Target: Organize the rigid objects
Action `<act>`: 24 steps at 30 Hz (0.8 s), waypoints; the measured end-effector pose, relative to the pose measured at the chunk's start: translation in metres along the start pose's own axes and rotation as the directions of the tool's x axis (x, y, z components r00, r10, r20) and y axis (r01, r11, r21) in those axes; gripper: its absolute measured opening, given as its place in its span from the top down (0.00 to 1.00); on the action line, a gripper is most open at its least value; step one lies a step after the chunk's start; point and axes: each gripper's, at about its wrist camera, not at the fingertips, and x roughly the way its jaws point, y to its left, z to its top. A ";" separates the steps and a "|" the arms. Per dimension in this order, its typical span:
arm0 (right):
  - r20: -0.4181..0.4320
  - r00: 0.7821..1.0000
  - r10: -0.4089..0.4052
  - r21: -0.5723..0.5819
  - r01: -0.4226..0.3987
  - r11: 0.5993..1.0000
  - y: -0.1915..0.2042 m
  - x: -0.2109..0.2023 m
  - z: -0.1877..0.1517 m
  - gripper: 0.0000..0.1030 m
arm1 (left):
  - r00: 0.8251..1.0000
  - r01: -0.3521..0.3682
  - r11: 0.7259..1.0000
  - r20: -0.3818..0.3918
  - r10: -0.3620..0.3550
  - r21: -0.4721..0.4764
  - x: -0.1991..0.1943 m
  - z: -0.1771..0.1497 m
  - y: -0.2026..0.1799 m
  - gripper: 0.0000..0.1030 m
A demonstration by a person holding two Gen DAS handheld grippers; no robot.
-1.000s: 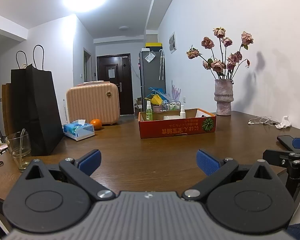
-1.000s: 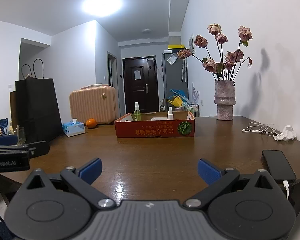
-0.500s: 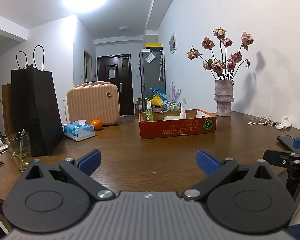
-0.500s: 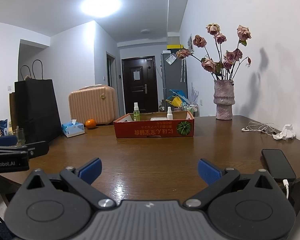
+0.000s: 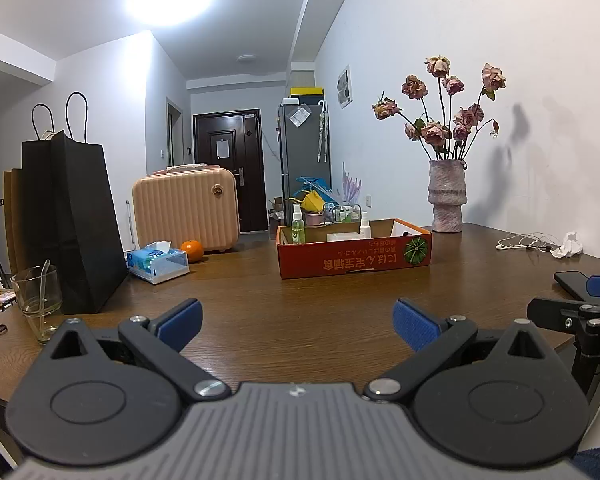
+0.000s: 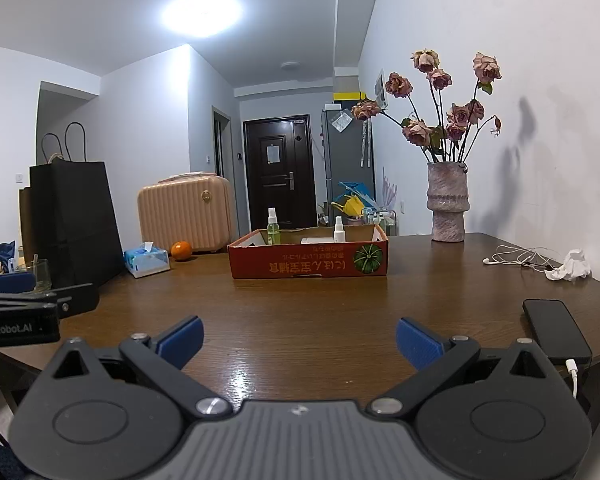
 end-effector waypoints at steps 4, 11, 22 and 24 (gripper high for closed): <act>-0.003 1.000 0.001 0.000 -0.001 1.000 0.000 0.001 0.000 0.00 | 1.000 -0.001 1.000 0.002 0.001 0.001 0.000 0.000 -0.001 0.00; -0.006 1.000 0.002 0.003 -0.002 1.000 0.000 0.001 0.000 0.00 | 1.000 0.002 1.000 0.005 -0.002 0.003 -0.001 0.001 -0.001 0.00; -0.003 1.000 -0.002 0.006 0.002 1.000 0.000 0.001 0.000 0.00 | 1.000 0.005 1.000 0.011 -0.005 0.005 -0.001 0.001 -0.001 0.00; -0.003 1.000 -0.002 0.008 0.002 1.000 -0.001 0.001 0.000 0.00 | 1.000 0.008 1.000 0.010 -0.008 0.005 -0.001 0.001 -0.001 0.00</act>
